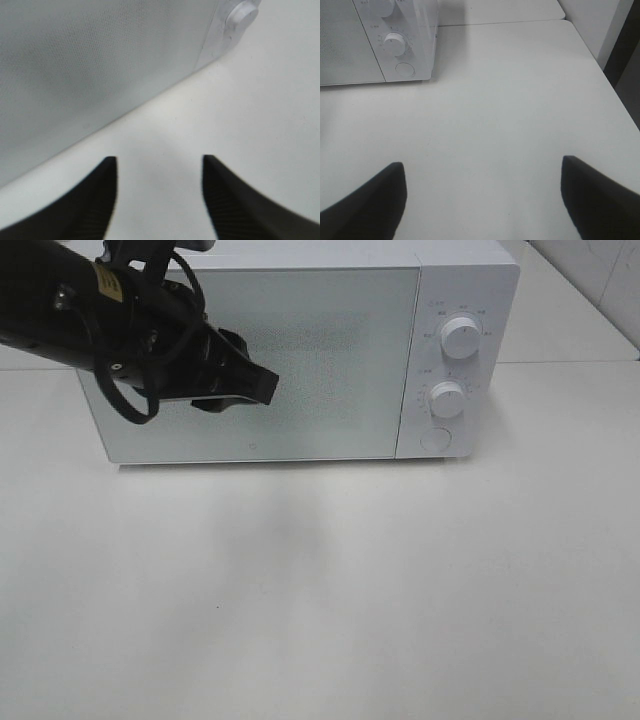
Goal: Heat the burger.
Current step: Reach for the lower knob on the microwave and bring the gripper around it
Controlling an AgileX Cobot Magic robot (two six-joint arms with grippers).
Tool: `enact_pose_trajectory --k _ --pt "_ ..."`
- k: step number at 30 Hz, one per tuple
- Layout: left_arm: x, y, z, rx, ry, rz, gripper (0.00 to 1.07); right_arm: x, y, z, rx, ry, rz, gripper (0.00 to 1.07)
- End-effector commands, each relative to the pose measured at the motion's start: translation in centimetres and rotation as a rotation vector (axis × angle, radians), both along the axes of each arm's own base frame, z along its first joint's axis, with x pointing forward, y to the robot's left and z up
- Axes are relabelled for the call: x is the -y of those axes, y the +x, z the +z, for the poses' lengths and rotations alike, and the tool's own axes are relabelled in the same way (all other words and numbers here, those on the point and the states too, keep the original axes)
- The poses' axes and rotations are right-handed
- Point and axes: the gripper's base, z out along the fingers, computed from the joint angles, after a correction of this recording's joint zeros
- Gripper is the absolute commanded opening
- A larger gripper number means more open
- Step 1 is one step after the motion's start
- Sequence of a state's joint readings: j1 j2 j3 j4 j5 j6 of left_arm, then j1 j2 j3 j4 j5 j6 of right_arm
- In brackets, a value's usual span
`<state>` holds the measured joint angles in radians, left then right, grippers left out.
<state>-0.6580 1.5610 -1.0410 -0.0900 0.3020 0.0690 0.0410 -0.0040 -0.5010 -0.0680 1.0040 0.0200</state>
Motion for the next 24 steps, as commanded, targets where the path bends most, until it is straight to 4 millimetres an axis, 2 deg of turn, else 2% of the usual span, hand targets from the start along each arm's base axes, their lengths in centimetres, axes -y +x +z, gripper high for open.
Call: enact_pose_trajectory --k 1,2,15,20,21,23,24 --pt "-0.2 -0.7 0.4 -0.082 -0.001 0.027 0.80 0.0 -0.4 0.0 0.034 0.003 -0.009 0.75" --pt "-0.4 -1.1 0.1 -0.122 0.034 0.022 1.06 0.0 -0.4 0.0 0.034 0.003 -0.009 0.75" --pt "-1.3 -2.2 0.7 -0.189 0.081 0.015 1.06 0.0 -0.4 0.0 0.034 0.003 -0.009 0.75" --pt "-3.4 -2.2 1.2 -0.244 0.111 0.064 1.06 0.0 -0.4 0.0 0.034 0.003 -0.009 0.75" --pt "-4.5 -2.0 1.5 -0.260 0.125 0.088 1.06 0.0 -0.4 0.0 0.034 0.003 -0.009 0.75" --pt "-5.0 -2.0 1.6 -0.268 0.135 0.094 1.06 0.0 -0.4 0.0 0.034 0.003 -0.009 0.75" --pt "-6.3 -2.0 1.9 -0.294 0.160 0.112 1.06 0.0 -0.4 0.0 0.034 0.003 -0.009 0.75"
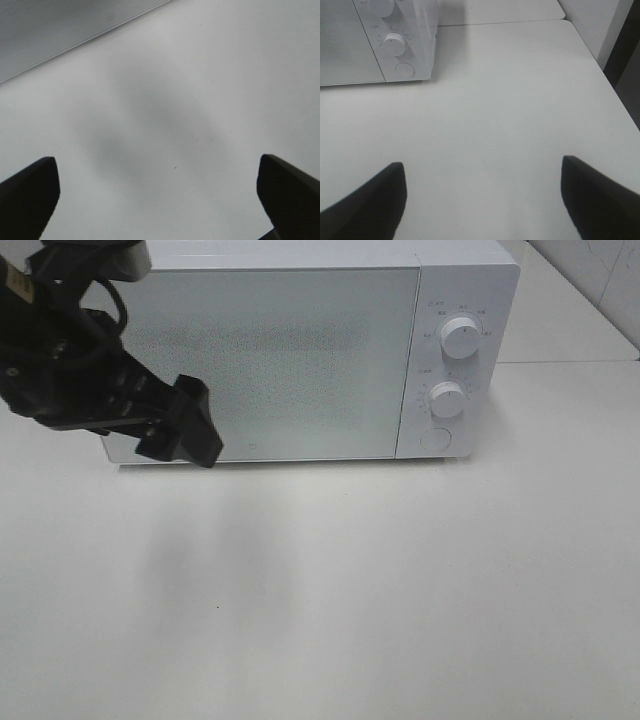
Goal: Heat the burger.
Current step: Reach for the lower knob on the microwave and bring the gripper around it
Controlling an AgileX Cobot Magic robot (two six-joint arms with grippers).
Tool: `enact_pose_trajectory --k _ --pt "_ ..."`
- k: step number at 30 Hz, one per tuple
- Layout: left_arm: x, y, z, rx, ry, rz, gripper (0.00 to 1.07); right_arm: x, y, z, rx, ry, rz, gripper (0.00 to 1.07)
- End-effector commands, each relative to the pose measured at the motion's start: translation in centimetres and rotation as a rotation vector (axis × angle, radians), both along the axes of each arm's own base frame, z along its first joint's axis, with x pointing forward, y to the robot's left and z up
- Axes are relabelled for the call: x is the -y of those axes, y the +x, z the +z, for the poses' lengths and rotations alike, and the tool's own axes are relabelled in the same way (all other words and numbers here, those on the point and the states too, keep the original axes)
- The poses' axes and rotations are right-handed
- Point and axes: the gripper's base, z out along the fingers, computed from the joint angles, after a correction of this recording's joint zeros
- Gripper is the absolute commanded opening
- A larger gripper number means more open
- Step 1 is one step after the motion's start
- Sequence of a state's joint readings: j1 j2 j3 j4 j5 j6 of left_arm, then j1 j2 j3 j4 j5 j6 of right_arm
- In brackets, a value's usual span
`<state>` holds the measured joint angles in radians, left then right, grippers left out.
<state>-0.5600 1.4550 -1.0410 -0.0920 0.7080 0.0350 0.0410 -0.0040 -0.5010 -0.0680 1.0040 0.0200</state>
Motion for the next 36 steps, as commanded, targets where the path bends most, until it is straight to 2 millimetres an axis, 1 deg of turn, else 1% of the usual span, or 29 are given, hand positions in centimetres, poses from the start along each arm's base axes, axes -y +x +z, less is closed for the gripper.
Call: enact_pose_trajectory --k 1,2,3,4,5,7,8,10,12,13,14,15,16,19,20,21,22,23,24,25,27,28,29,31,32,33,34,35,36 --pt "-1.5 -0.1 0.8 -0.026 0.021 0.021 1.06 0.0 -0.4 0.0 0.034 0.003 -0.009 0.75" --pt "-2.2 -0.1 1.0 -0.039 0.033 0.029 1.06 0.0 -0.4 0.0 0.034 0.003 -0.009 0.75" --pt "-3.6 -0.1 1.3 -0.061 0.055 0.050 1.06 0.0 -0.4 0.0 0.034 0.003 -0.009 0.75" --pt "-3.6 -0.1 1.3 -0.061 0.055 0.050 1.06 0.0 -0.4 0.0 0.034 0.003 -0.009 0.75" --pt "-5.0 -0.2 1.5 -0.086 0.071 0.078 1.06 0.0 -0.4 0.0 0.034 0.003 -0.009 0.75" --pt "-5.5 -0.3 1.6 -0.095 0.077 0.086 1.06 0.0 -0.4 0.0 0.034 0.003 -0.009 0.75" --pt "-6.4 -0.5 1.9 -0.112 0.092 0.104 1.06 0.0 -0.4 0.0 0.034 0.003 -0.009 0.75" --pt "-6.9 -0.7 1.9 -0.115 0.100 0.110 1.06 0.0 -0.4 0.0 0.034 0.003 -0.009 0.75" --pt "-8.4 -1.4 1.8 -0.116 0.110 0.145 1.06 0.0 -0.4 0.0 0.034 0.003 -0.009 0.75" --pt "-8.4 -1.4 1.8 -0.116 0.110 0.145 1.06 0.0 -0.4 0.0 0.034 0.003 -0.009 0.75" --pt "-9.0 -1.6 1.8 -0.117 0.115 0.159 1.06 0.0 -0.4 0.0 0.034 0.003 -0.009 0.75" --pt "-10.0 -2.3 1.6 -0.114 0.125 0.170 1.06 0.0 -0.4 0.0 0.034 0.003 -0.009 0.75" --pt "-10.0 -2.3 1.6 -0.114 0.125 0.170 1.06 0.0 -0.4 0.0 0.034 0.003 -0.009 0.75" --pt "-11.9 -3.9 1.6 -0.092 0.140 0.186 1.06 0.0 -0.4 0.0 0.034 0.003 -0.009 0.75" --pt "-11.9 -3.9 1.6 -0.092 0.140 0.186 1.06 0.0 -0.4 0.0 0.034 0.003 -0.009 0.75" --pt "-12.9 -4.6 1.6 -0.087 0.135 0.231 1.05 0.0 -0.4 0.0 0.034 0.003 -0.009 0.75" --pt "-12.9 -4.6 1.6 -0.087 0.135 0.231 1.05 0.0 -0.4 0.0 0.034 0.003 -0.009 0.75" --pt "-13.9 -5.3 1.6 -0.085 0.132 0.274 1.05 0.0 -0.4 0.0 0.034 0.003 -0.009 0.75" --pt "-14.4 -5.7 1.6 -0.084 0.131 0.297 1.05 0.0 -0.4 0.0 0.034 0.003 -0.009 0.75" --pt "-14.4 -5.7 1.6 -0.084 0.131 0.297 1.05 0.0 -0.4 0.0 0.034 0.003 -0.009 0.75" --pt "-15.7 -6.8 1.6 -0.072 0.144 0.329 1.05 0.0 -0.4 0.0 0.034 0.003 -0.009 0.75" --pt "-15.7 -6.8 1.6 -0.072 0.144 0.329 1.05 0.0 -0.4 0.0 0.034 0.003 -0.009 0.75" --pt "-16.4 -7.7 1.5 -0.062 0.147 0.359 1.05 0.0 -0.4 0.0 0.034 0.003 -0.009 0.75" --pt "-16.6 -8.1 1.5 -0.059 0.145 0.372 1.05 0.0 -0.4 0.0 0.034 0.003 -0.009 0.75" --pt "-16.8 -9.2 1.3 -0.053 0.137 0.393 1.05 0.0 -0.4 0.0 0.034 0.003 -0.009 0.75" --pt "-16.8 -9.7 1.2 -0.051 0.135 0.396 1.05 0.0 -0.4 0.0 0.034 0.003 -0.009 0.75" --pt "-16.8 -9.7 1.2 -0.051 0.135 0.396 1.05 0.0 -0.4 0.0 0.034 0.003 -0.009 0.75" --pt "-16.7 -10.8 1.0 -0.036 0.122 0.412 1.05 0.0 -0.4 0.0 0.034 0.003 -0.009 0.75" --pt "-16.6 -11.4 0.9 -0.027 0.113 0.419 1.05 0.0 -0.4 0.0 0.034 0.003 -0.009 0.75"
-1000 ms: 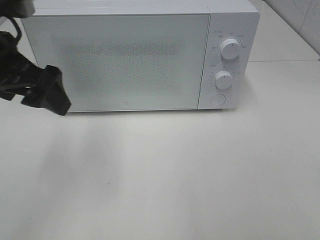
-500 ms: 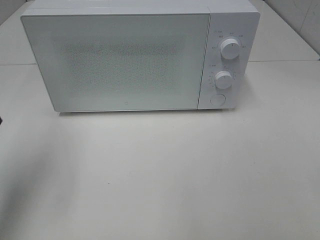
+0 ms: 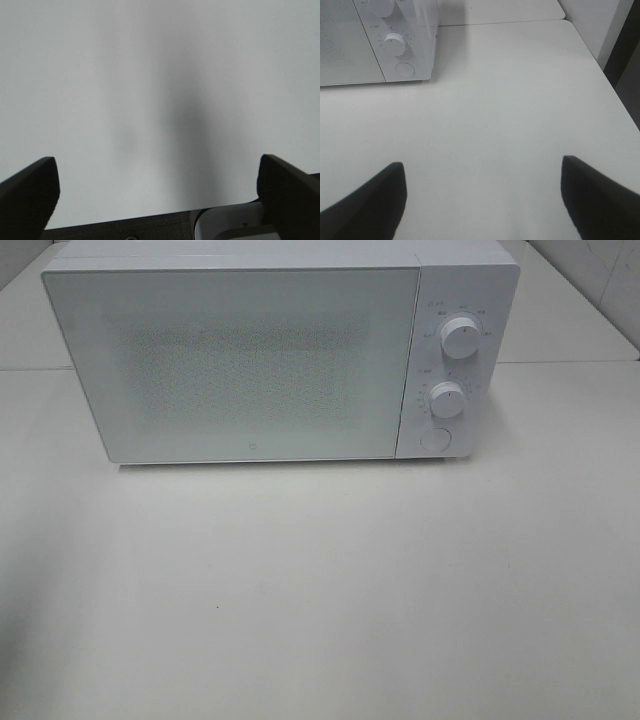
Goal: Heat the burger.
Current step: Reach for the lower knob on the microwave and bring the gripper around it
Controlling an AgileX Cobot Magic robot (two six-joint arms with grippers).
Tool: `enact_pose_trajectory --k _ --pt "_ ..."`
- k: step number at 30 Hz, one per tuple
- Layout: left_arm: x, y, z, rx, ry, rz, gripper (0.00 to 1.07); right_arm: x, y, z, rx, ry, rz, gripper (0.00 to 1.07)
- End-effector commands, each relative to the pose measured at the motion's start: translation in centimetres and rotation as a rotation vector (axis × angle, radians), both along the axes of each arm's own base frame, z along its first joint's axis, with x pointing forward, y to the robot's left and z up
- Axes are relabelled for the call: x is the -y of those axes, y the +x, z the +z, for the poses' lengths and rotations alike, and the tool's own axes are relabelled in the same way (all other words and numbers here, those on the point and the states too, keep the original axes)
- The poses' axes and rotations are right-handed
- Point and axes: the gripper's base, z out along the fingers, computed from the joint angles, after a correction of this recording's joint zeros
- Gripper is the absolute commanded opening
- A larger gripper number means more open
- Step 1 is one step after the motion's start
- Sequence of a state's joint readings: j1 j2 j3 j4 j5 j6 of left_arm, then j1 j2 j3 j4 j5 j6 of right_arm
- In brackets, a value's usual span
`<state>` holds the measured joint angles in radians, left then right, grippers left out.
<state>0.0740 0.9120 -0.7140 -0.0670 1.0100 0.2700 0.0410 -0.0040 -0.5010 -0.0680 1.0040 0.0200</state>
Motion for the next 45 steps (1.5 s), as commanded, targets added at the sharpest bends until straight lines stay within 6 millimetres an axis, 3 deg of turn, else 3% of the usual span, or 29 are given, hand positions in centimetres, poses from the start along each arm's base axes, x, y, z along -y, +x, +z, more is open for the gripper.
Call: enact_pose_trajectory --k 1,8,10,25,45 --pt "0.2 -1.4 -0.3 0.018 -0.027 0.021 1.05 0.0 -0.4 0.0 0.034 0.003 -0.009 0.75" --pt "1.0 -5.7 -1.4 0.122 -0.107 0.080 1.05 0.0 -0.4 0.0 0.034 0.003 -0.009 0.75" --pt "1.0 -6.1 -1.4 0.139 -0.106 0.079 1.05 0.0 -0.4 0.0 0.034 0.003 -0.009 0.75" --pt "1.0 -12.7 0.1 0.485 -0.028 0.063 1.05 0.0 -0.4 0.0 0.034 0.003 -0.009 0.75" --pt "1.1 -15.8 -0.2 0.694 -0.024 0.088 1.05 0.0 -0.4 0.0 0.035 0.004 -0.009 0.75"
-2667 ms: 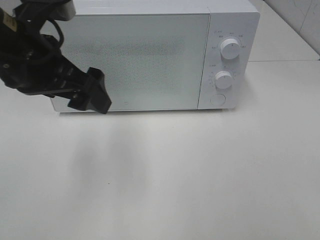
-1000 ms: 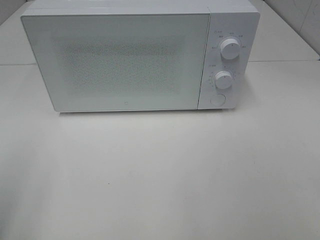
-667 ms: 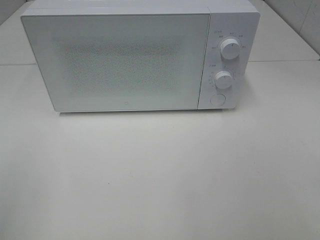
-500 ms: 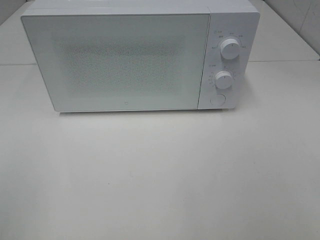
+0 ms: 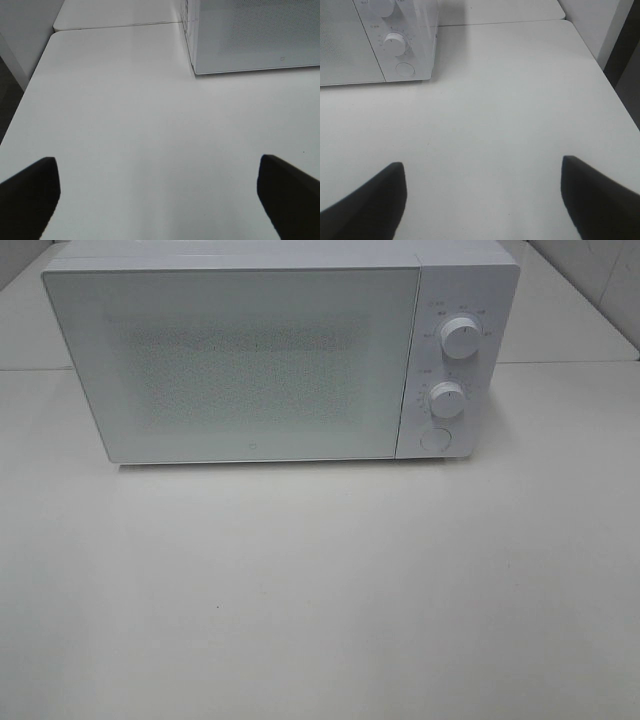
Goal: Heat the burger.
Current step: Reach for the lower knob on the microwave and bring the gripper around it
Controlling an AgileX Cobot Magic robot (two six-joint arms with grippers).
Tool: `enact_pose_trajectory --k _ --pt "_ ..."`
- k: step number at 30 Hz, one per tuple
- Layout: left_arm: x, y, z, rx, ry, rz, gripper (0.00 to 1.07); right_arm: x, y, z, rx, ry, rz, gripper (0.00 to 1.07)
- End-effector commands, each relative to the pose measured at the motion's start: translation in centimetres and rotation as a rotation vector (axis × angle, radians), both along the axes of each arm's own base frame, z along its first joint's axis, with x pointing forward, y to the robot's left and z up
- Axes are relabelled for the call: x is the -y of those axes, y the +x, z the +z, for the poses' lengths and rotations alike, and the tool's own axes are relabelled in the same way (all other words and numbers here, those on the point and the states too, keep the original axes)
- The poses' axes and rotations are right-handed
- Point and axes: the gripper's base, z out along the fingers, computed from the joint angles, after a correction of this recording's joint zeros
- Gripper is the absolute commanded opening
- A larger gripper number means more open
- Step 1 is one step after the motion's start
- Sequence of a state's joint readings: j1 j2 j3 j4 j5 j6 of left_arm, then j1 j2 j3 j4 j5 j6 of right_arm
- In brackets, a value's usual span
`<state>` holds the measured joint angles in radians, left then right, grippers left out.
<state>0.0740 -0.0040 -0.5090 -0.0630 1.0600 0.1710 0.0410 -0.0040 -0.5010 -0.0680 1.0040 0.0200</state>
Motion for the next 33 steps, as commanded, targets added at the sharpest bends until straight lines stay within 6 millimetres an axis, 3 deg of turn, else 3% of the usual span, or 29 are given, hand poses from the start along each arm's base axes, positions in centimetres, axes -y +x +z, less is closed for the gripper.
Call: enact_pose_trajectory --k 1,33 --pt "-0.03 -0.35 0.00 0.038 -0.020 0.022 1.05 0.03 -0.34 0.00 0.030 0.004 -0.009 0.75" --pt "-0.10 -0.20 0.01 0.028 -0.025 0.031 1.05 0.03 -0.30 0.00 0.027 0.004 -0.009 0.75"
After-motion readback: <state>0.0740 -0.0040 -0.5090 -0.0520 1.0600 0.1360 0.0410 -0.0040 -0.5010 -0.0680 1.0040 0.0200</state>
